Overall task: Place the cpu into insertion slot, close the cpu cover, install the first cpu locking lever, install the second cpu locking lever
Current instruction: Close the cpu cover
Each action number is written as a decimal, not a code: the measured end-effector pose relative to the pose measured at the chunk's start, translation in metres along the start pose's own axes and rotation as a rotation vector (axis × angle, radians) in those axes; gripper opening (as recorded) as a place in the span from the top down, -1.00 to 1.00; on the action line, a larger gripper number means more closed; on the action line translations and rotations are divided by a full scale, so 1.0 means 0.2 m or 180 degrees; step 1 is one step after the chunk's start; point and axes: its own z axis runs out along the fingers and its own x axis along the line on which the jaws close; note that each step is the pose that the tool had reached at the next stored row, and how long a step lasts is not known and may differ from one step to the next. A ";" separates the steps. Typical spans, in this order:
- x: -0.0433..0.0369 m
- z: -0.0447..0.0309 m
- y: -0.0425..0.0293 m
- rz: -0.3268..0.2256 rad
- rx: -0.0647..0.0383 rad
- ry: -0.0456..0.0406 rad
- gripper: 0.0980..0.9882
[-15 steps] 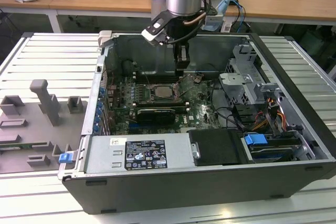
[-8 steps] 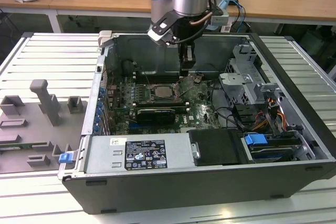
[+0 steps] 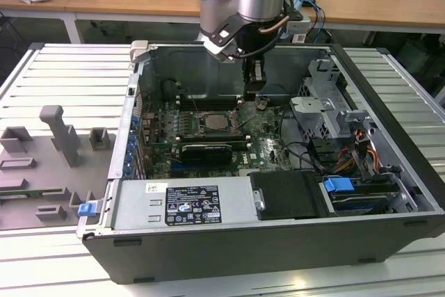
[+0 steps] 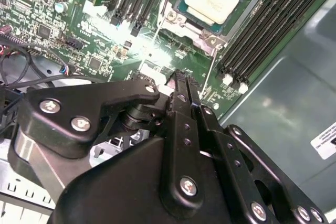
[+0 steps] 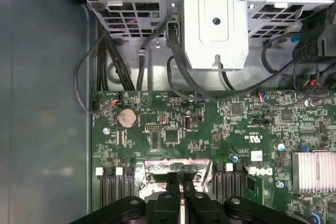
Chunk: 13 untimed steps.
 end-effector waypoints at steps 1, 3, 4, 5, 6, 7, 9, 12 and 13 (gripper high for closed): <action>0.000 0.000 0.003 0.0000 0.0000 0.0000 0.86; 0.003 0.001 0.013 0.0000 0.0000 0.0000 0.86; 0.004 0.001 0.018 0.0000 0.0000 0.0001 0.86; 0.005 0.001 0.025 0.0000 0.0000 0.0000 0.86; 0.005 0.001 0.028 0.0000 0.0000 0.0000 0.86; 0.006 0.001 0.031 0.0000 0.0000 0.0000 0.86; 0.007 0.002 0.036 0.0000 0.0000 0.0000 0.86; 0.010 0.002 0.049 0.0000 0.0000 0.0000 0.86; 0.011 0.002 0.052 0.0000 0.0000 0.0000 0.86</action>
